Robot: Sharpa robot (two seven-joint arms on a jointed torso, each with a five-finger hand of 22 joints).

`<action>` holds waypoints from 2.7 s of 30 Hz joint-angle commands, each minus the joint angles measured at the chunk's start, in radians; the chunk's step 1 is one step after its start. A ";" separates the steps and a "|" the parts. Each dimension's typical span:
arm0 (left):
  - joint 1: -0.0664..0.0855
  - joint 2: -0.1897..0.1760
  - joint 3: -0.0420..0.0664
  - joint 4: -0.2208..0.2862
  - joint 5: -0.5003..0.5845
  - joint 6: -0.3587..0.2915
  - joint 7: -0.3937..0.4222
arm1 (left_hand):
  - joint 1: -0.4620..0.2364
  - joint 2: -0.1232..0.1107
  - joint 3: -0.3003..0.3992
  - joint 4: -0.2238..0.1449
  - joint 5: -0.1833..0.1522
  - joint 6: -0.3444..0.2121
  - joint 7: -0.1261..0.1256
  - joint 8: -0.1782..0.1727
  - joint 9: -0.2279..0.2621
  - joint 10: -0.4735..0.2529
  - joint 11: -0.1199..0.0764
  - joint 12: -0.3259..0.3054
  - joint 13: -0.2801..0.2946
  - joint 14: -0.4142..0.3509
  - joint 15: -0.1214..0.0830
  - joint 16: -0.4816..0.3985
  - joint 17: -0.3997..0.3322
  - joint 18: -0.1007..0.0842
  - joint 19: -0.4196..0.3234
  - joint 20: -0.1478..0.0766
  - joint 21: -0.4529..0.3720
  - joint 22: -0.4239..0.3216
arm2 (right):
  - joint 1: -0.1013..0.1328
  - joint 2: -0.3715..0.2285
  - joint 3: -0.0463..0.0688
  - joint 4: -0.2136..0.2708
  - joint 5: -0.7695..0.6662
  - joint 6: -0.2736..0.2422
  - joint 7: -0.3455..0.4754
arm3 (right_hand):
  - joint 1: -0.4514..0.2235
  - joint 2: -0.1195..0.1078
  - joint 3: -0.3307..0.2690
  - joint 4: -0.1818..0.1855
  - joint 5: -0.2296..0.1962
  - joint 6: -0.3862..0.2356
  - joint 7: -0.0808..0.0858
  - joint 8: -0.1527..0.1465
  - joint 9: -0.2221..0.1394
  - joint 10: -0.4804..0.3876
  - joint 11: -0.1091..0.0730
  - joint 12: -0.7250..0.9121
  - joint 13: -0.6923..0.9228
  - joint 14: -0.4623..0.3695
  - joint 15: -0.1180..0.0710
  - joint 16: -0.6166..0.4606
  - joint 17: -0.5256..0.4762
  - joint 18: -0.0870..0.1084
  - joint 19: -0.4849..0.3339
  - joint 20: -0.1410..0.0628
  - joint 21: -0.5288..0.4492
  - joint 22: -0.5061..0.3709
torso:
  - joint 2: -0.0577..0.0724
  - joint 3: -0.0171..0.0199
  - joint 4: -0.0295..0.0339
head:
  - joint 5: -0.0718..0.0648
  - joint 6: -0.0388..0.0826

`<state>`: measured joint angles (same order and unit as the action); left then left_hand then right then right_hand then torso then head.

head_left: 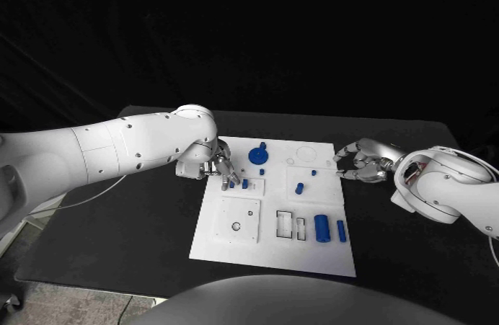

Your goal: Assemble the parts on the task board

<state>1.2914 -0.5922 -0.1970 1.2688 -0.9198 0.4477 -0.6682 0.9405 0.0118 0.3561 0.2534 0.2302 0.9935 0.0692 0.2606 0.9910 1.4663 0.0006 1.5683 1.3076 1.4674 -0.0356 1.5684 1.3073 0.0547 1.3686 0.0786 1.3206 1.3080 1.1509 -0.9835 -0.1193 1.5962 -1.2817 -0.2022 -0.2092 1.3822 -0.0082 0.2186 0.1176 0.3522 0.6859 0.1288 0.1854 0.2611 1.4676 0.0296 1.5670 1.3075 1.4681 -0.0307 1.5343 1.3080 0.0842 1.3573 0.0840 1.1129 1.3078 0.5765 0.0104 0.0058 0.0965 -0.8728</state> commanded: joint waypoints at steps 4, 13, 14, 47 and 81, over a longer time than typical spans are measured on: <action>0.000 0.000 0.000 0.001 0.016 -0.017 0.009 | -0.001 0.013 -0.015 0.004 0.016 0.012 -0.004 0.003 0.003 0.105 0.007 0.002 0.263 0.103 0.005 0.002 0.263 0.013 -0.003 0.003 -0.003 0.174 | -0.001 0.001 0.000 -0.001 -0.002 0.018 -0.006 | 0.003 0.010 0.009 -0.001 0.004 0.006 0.002 -0.006 -0.002 0.103 0.008 0.004 0.263 0.083 0.008 -0.002 0.241 0.015 -0.008 0.002 -0.007 0.130 | 0.000 -0.0004 0.0007 | 0.001 0.000; 0.000 -0.009 0.000 0.009 0.002 -0.042 0.012 | 0.013 0.006 -0.037 0.005 0.037 0.015 -0.007 0.016 0.018 0.105 0.005 0.002 0.263 0.103 0.003 0.002 0.263 0.012 -0.001 0.002 -0.001 0.174 | -0.001 0.001 0.000 -0.002 -0.002 0.016 -0.004 | 0.003 0.010 0.009 -0.001 0.004 0.006 0.002 -0.006 -0.002 0.103 0.008 0.004 0.263 0.083 0.008 -0.002 0.241 0.015 -0.008 0.002 -0.007 0.130 | 0.001 -0.0008 0.0010 | 0.001 0.000; 0.000 -0.012 0.001 0.013 0.000 -0.051 0.013 | 0.015 0.001 -0.044 0.006 0.039 0.016 -0.008 0.022 0.023 0.105 0.004 0.002 0.263 0.103 0.002 0.002 0.263 0.012 -0.001 0.001 -0.001 0.174 | -0.001 0.001 0.000 -0.002 -0.002 0.015 -0.004 | 0.003 0.010 0.009 -0.001 0.004 0.006 0.002 -0.006 -0.002 0.103 0.008 0.004 0.263 0.083 0.008 -0.002 0.241 0.015 -0.008 0.002 -0.007 0.130 | 0.001 -0.0011 0.0008 | 0.001 0.000; -0.018 -0.047 0.037 0.085 -0.547 -0.537 0.656 | 0.577 -0.123 -0.191 -0.015 -0.078 -0.176 0.012 -0.124 -0.233 -0.694 0.044 -1.132 -0.674 -0.151 0.014 -0.258 -0.151 0.008 0.016 0.016 0.014 0.181 | -0.001 -0.005 0.000 0.005 -0.002 -0.026 0.039 | 0.001 0.008 0.010 -0.002 0.004 0.006 0.002 -0.006 -0.003 0.103 0.008 0.004 0.263 0.083 0.009 -0.002 0.241 0.015 -0.007 0.003 -0.006 0.131 | 0.002 -0.0006 -0.0006 | -0.015 0.000; -0.100 0.061 0.025 -0.046 -0.785 -0.558 0.689 | 0.601 -0.134 -0.168 -0.021 -0.017 -0.158 -0.028 -0.118 -0.343 -0.710 0.053 -0.984 -0.629 -0.149 0.019 -0.242 -0.176 0.005 0.024 0.017 0.026 0.184 | -0.001 -0.011 0.000 0.012 -0.002 -0.021 0.043 | 0.000 0.005 0.010 -0.002 0.004 0.007 0.002 -0.005 -0.003 0.103 0.009 0.004 0.263 0.083 0.009 -0.002 0.241 0.015 -0.007 0.003 -0.006 0.131 | 0.001 0.0000 0.0002 | -0.019 0.000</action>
<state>1.1918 -0.5358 -0.1721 1.2242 -1.6870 -0.1234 0.0137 1.5367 -0.1238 0.1842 0.2327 0.2089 0.8290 0.0408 0.1387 0.6485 0.7501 0.0559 0.5809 0.6774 1.3230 -0.0162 1.3204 1.1321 0.0700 1.3851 0.0982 1.3439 1.3074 1.1502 -0.9946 -0.1195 1.6062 -1.2788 -0.2304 -0.1723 1.3822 -0.0082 0.2213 0.1148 0.3522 0.6859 0.1287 0.1854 0.2598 1.4676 0.0296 1.5670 1.3075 1.4644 -0.0270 1.5343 1.3079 0.0843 1.3573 0.0840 1.1091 1.3078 0.5770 0.0104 0.0057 0.0779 -0.8728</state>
